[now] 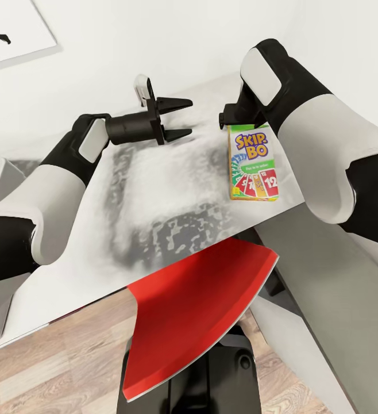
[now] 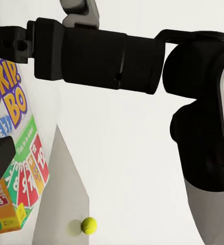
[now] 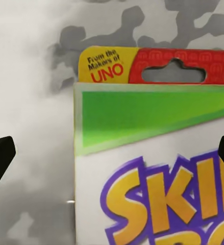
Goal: Put all the toys in the child's room - the three board games (two on the bed and one on the table), the two jigsaw puzzles on the table, and the tennis ball on the table - inside the toy box on the table in the child's room.
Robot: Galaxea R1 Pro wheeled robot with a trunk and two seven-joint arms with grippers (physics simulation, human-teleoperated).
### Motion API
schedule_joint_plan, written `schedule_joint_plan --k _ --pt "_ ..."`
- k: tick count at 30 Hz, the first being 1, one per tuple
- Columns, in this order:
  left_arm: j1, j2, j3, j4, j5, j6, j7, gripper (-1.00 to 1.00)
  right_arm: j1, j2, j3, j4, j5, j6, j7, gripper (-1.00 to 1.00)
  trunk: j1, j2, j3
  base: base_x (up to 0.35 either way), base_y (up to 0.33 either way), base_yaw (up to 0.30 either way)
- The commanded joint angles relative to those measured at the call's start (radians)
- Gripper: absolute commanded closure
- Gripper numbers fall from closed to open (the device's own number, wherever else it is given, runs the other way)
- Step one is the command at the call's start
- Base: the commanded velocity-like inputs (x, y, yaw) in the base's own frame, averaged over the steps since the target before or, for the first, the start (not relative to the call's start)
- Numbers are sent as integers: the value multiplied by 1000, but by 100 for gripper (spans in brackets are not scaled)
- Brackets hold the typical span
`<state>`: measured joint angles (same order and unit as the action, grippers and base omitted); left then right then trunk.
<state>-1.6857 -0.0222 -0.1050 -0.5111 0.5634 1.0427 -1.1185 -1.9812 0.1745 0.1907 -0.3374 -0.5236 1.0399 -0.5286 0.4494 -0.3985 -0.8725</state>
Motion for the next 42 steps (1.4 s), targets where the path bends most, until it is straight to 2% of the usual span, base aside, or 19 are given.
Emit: schedule_joint_plan --k 1,10,18,42 --pt "-1 0 -2 1 1 5 -3 -100 -1 0 4 0 -9 2 -9 -100 1 -2 -1 0 1 0" --pt "0 -3 -2 1 1 5 -3 -100 -1 0 5 0 -5 1 -34 -100 1 -2 -1 0 0 0" --pt "0 -1 -2 1 1 5 -3 -100 -1 0 7 0 -10 7 -166 -100 1 -2 -1 0 65 0" --pt "2 -1 -2 0 1 5 -4 -100 -1 0 7 0 -13 7 -172 -100 1 -2 -1 0 42 0"
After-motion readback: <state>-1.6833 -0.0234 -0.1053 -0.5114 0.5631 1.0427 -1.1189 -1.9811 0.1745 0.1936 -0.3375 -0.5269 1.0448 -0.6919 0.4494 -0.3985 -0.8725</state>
